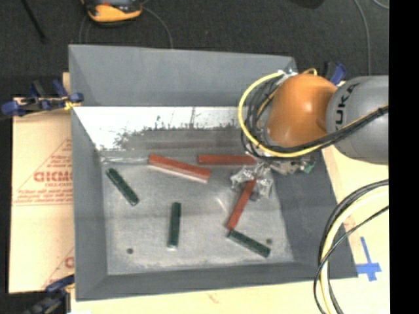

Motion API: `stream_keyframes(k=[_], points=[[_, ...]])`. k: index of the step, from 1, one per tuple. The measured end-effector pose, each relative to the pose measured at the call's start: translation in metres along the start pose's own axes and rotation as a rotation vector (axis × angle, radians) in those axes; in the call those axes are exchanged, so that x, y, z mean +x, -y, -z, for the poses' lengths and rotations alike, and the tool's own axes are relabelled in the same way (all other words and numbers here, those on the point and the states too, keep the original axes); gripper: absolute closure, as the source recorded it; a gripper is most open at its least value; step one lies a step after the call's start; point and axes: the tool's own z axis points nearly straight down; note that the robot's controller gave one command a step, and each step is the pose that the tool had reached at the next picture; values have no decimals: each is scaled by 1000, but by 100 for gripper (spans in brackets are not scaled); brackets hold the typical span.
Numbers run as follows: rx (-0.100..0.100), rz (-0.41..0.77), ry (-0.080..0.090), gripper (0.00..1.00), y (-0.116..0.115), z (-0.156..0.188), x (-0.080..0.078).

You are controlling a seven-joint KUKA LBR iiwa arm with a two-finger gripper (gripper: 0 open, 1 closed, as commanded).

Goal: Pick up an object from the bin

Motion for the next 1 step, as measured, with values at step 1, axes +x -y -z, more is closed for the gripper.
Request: stream_keyframes(k=[1], points=[[-4, -3, -2, 100, -23, 130, 8]])
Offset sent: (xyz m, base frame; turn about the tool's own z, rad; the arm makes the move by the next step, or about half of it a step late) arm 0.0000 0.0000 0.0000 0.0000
